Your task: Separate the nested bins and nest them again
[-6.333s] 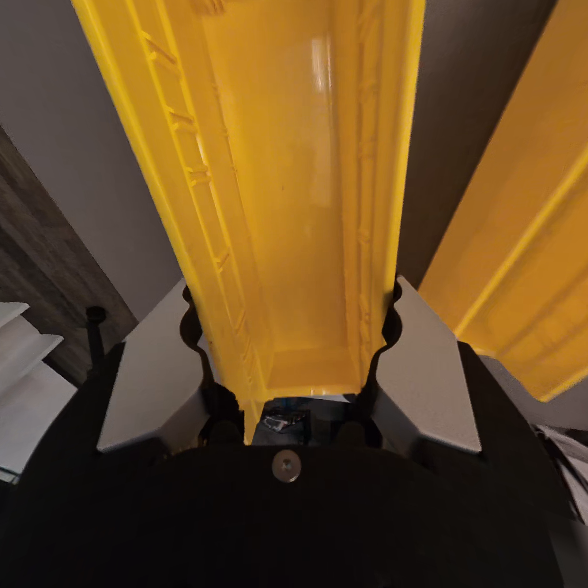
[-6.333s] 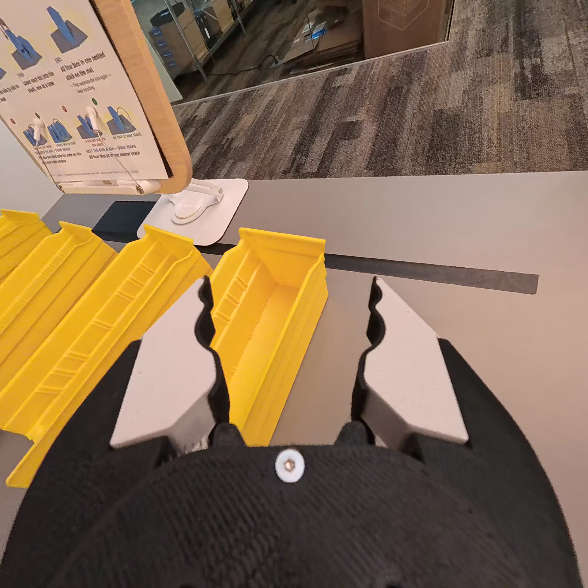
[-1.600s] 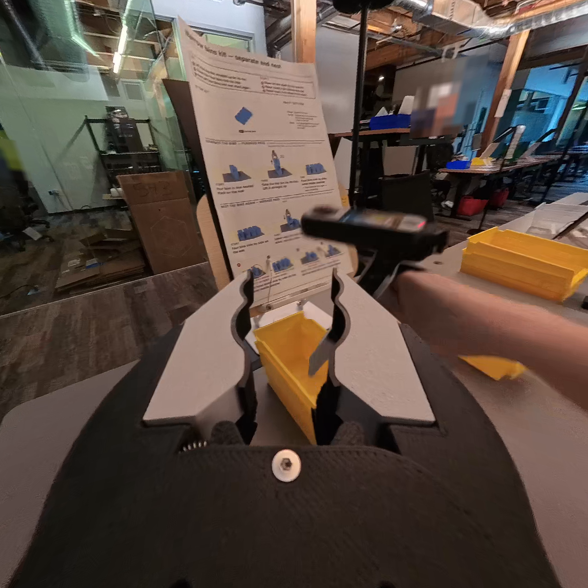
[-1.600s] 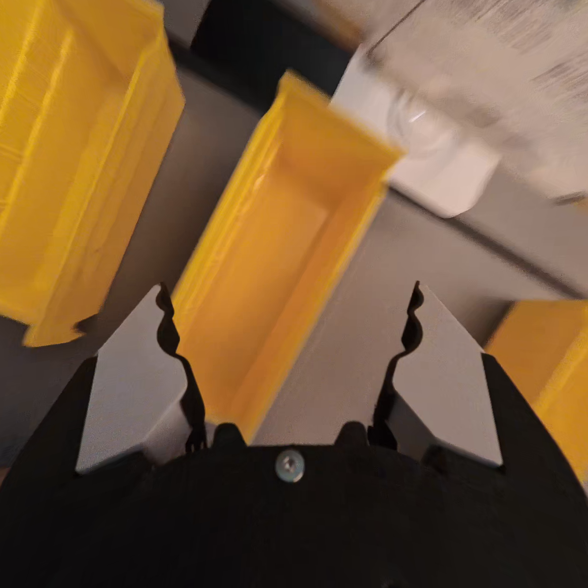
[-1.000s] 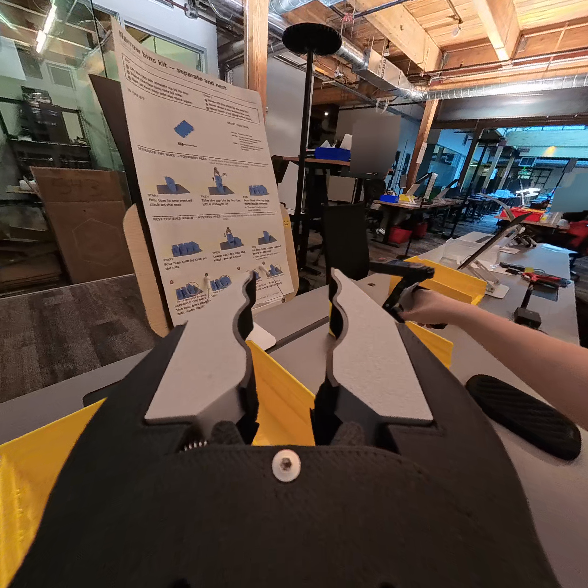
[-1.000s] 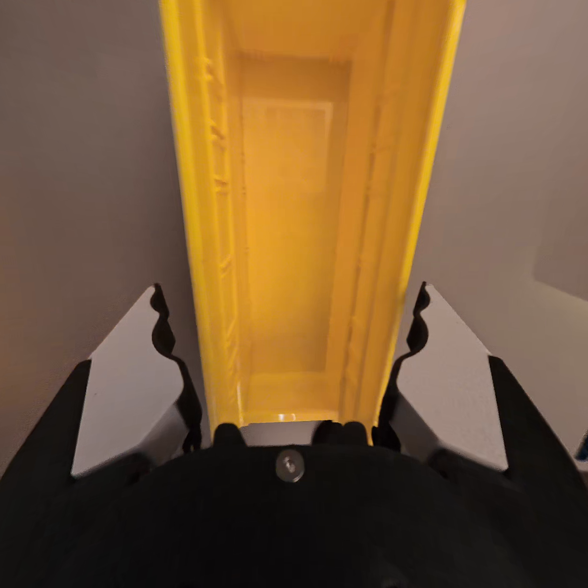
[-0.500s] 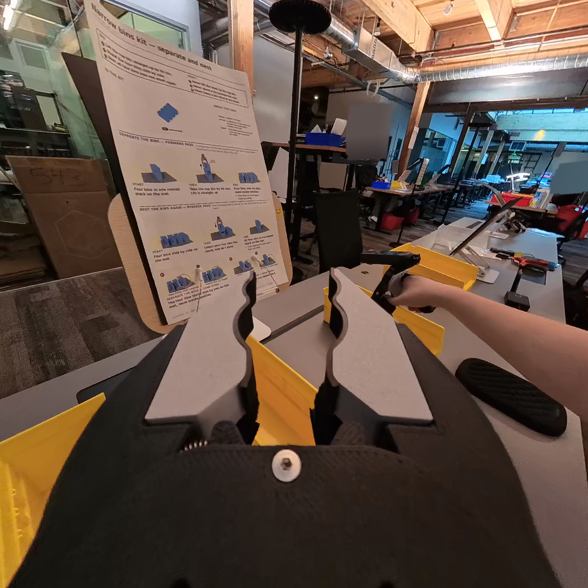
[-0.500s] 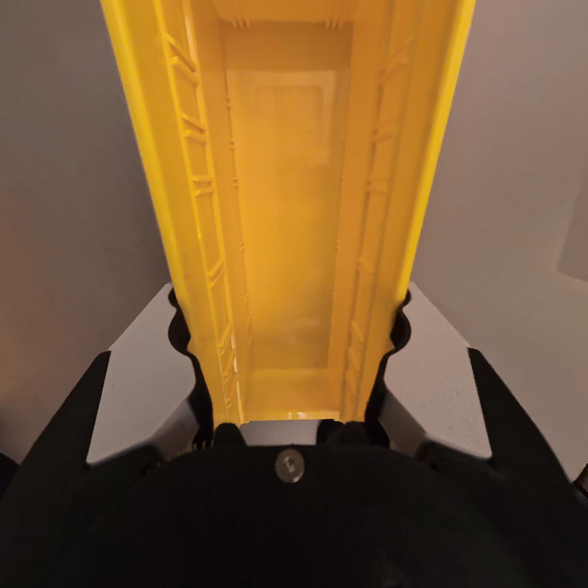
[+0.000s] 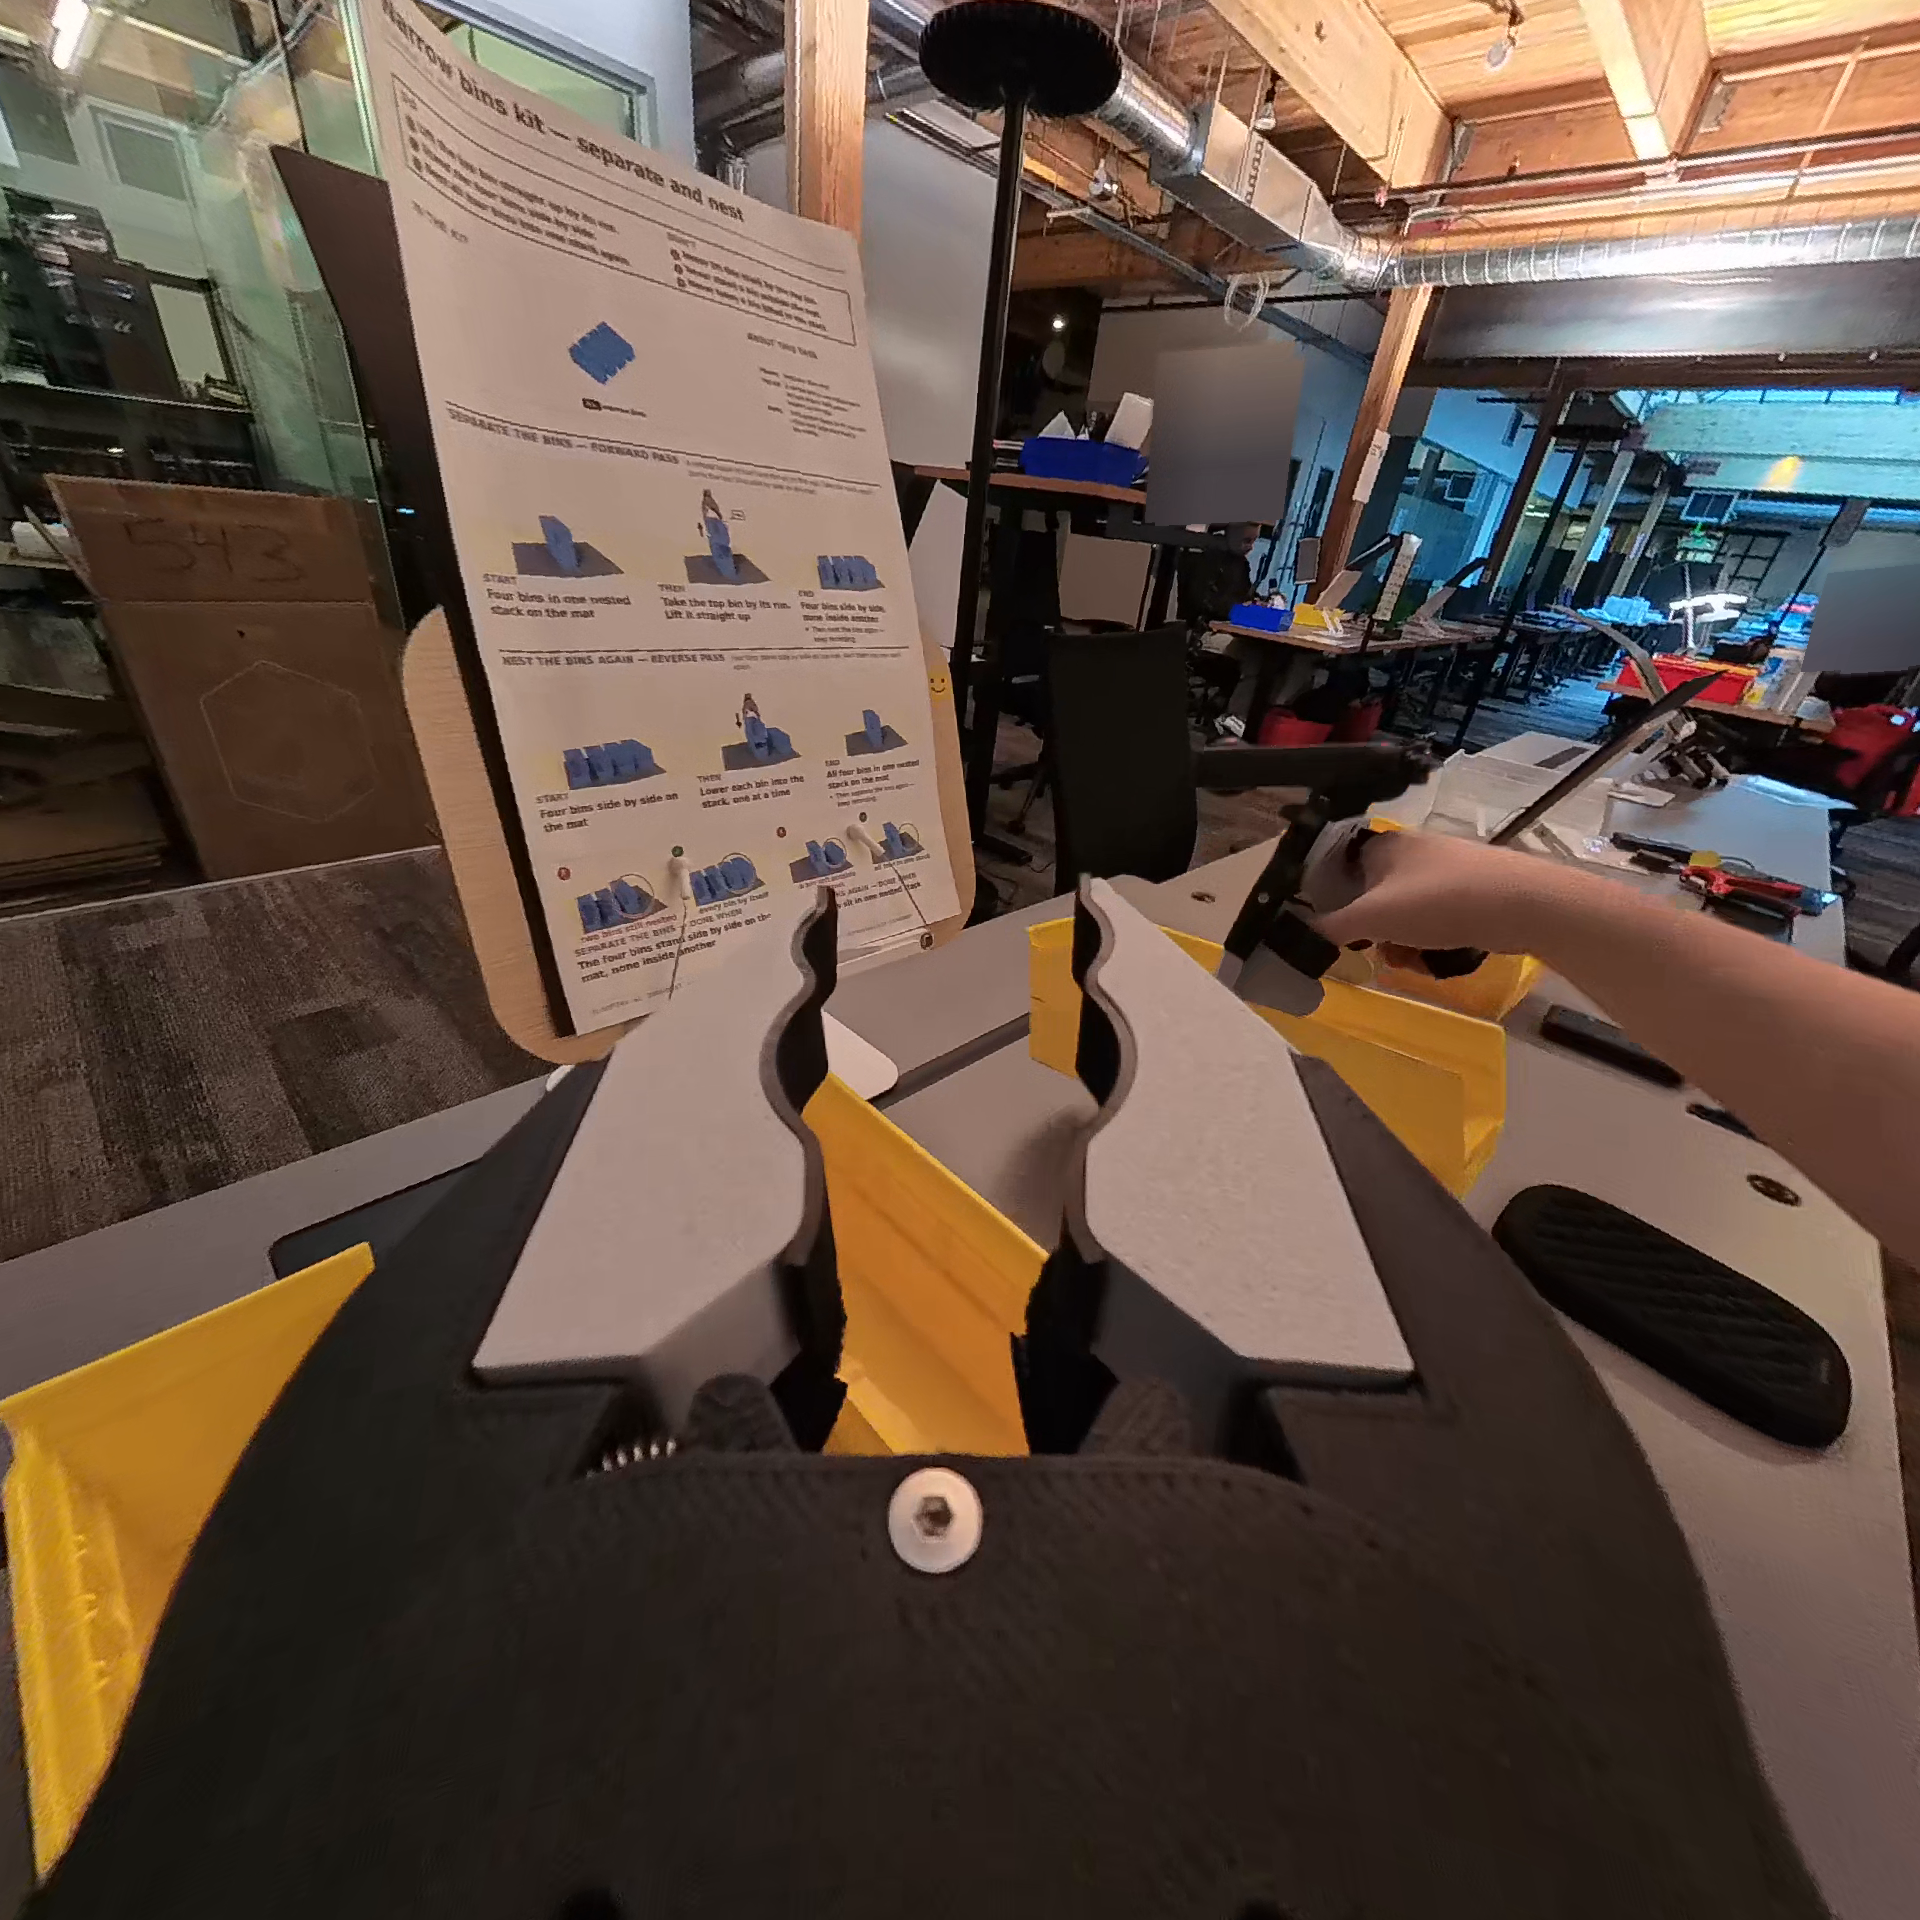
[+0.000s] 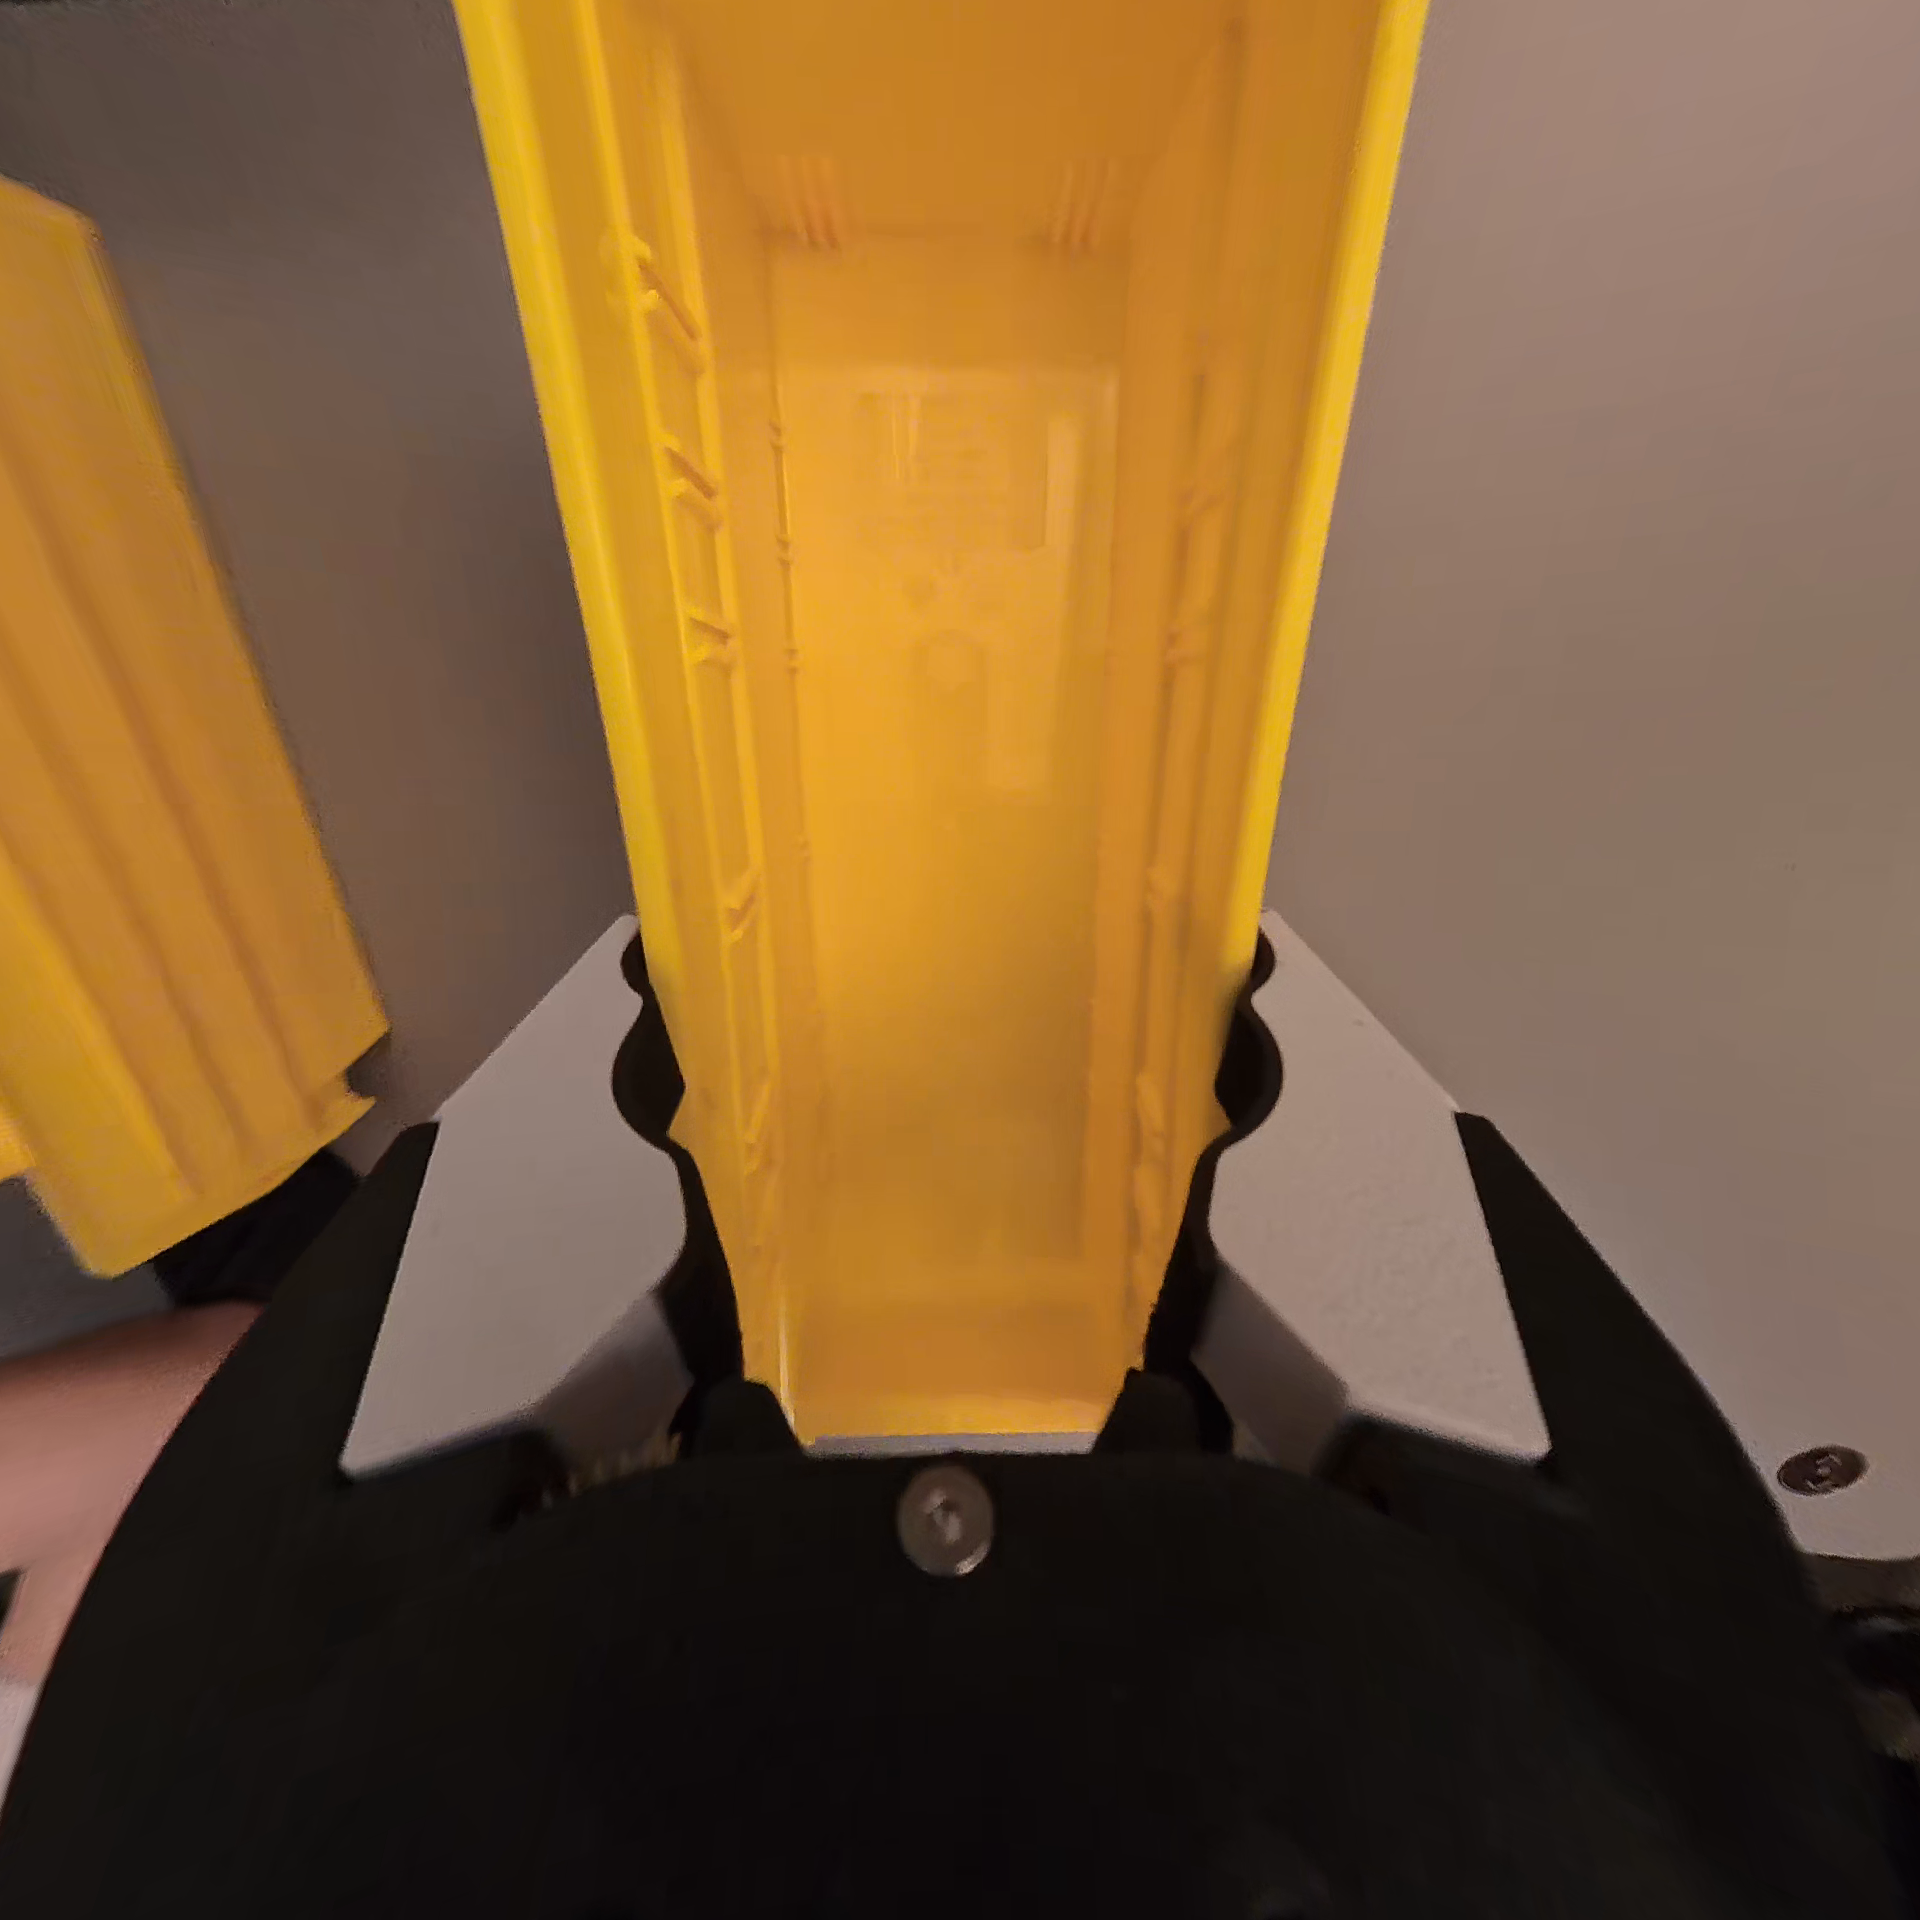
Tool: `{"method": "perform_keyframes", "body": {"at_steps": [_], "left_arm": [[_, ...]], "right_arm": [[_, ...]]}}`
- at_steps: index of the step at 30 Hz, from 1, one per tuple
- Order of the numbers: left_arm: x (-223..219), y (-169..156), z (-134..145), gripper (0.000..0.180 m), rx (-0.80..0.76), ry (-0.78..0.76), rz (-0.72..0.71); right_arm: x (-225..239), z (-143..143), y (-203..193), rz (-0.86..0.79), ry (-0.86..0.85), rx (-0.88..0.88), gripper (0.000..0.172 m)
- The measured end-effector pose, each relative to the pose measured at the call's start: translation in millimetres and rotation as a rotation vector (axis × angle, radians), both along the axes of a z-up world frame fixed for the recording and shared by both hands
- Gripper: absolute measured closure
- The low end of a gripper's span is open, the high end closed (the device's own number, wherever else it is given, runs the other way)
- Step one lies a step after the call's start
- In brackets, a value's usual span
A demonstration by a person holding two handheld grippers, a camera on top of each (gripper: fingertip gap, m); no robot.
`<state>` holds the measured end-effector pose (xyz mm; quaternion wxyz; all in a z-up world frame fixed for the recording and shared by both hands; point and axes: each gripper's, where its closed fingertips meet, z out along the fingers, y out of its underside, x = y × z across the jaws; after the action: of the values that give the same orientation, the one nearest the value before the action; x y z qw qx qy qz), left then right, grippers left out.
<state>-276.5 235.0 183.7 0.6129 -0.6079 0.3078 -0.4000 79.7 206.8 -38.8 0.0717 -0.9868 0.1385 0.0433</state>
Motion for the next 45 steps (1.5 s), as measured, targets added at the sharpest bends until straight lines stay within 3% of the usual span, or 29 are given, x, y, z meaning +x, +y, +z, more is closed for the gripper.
{"method": "perform_keyframes", "body": {"at_steps": [8,13,17,27,45], "left_arm": [[-12.4,2.2,0.0,0.137,-0.027,-0.022,0.034],[-18.9,-3.8,8.1,0.137,-0.042,-0.083,0.034],[-19.9,-10.0,11.7,0.138,-0.040,-0.097,0.025],[-12.2,-19.8,17.8,0.139,-0.007,-0.100,-0.011],[-10.9,-32.9,20.1,0.140,0.003,-0.099,-0.047]], "right_arm": [[-129.3,93.4,24.9,0.137,0.190,0.156,0.061],[-208.6,118.1,53.5,0.122,0.408,0.255,0.061],[-244.4,102.5,69.2,0.074,0.497,0.250,0.061],[-261.8,41.1,86.4,-0.074,0.426,0.222,0.057],[-270.7,17.3,98.9,-0.043,-0.043,0.223,0.054]]}}
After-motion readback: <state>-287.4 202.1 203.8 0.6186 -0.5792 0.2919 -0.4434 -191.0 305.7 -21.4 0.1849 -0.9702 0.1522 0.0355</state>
